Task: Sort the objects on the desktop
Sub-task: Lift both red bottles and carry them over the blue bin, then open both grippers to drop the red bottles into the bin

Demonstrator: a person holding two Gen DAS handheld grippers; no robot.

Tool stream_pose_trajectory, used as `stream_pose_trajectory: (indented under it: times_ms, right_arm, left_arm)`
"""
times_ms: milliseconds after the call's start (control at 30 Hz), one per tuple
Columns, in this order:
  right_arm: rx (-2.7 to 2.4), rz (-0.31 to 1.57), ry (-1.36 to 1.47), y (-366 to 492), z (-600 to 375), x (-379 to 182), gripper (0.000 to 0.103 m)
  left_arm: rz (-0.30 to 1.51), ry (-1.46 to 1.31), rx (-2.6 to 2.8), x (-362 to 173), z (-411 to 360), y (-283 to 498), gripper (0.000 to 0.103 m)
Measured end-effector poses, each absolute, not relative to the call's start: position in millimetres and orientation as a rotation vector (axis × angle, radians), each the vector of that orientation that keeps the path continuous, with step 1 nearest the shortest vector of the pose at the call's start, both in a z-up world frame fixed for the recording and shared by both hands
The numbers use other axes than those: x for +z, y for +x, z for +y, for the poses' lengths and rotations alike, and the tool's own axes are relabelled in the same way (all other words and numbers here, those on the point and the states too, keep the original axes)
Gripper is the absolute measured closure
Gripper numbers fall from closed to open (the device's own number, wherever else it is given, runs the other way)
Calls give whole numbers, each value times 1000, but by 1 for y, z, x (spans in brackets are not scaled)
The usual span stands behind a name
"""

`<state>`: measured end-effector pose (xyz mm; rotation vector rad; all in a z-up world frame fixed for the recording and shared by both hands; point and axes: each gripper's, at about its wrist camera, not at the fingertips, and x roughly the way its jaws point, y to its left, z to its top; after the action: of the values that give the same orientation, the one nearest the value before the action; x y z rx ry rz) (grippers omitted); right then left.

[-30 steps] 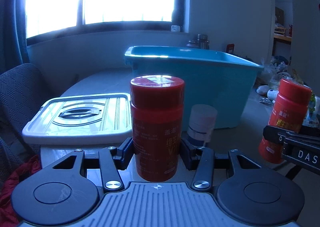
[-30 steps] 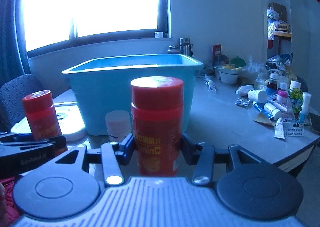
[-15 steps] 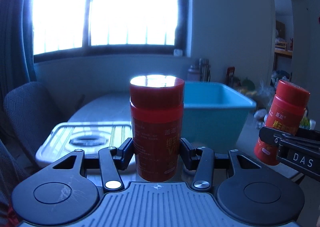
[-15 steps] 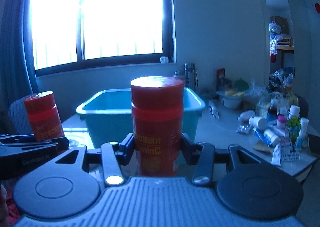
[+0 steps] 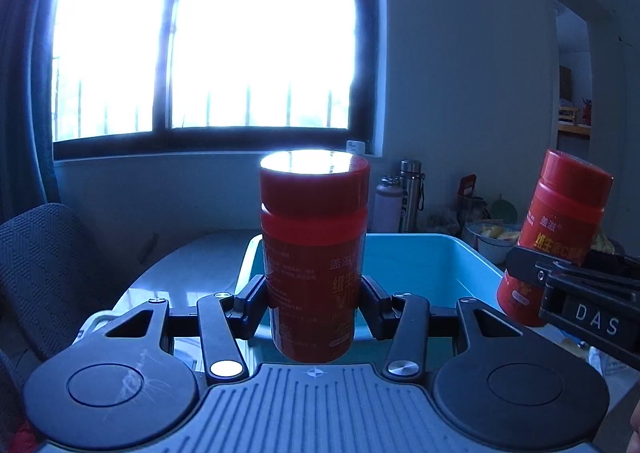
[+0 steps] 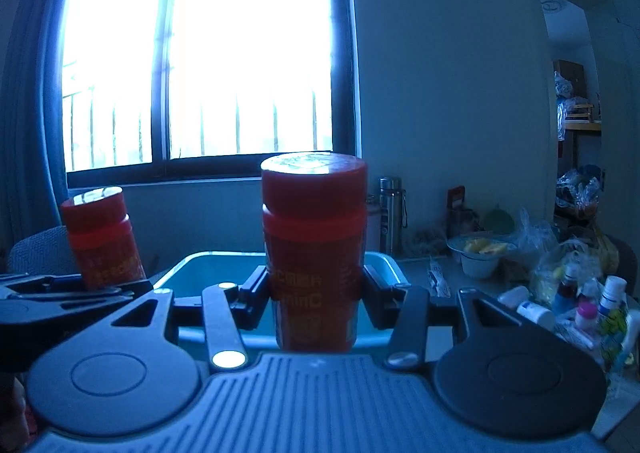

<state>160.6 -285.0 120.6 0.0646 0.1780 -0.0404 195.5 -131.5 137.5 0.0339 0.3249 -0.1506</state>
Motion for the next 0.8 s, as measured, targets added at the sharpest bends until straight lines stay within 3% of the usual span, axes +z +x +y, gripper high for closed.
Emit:
stream_pose_trajectory:
  times_ms: [667,700,800]
  right_arm:
    - [-67,346,86,284,-290,76,54]
    - [-63,362,85,286,-289,73,51]
    - [-79,355,78,283,-285,72,18]
  left_arm:
    - [460,44,-189,99,-140,334,52]
    - [473,37,-195,96,-138,336,51]
    - [482,30,-202,90,-132,336,45]
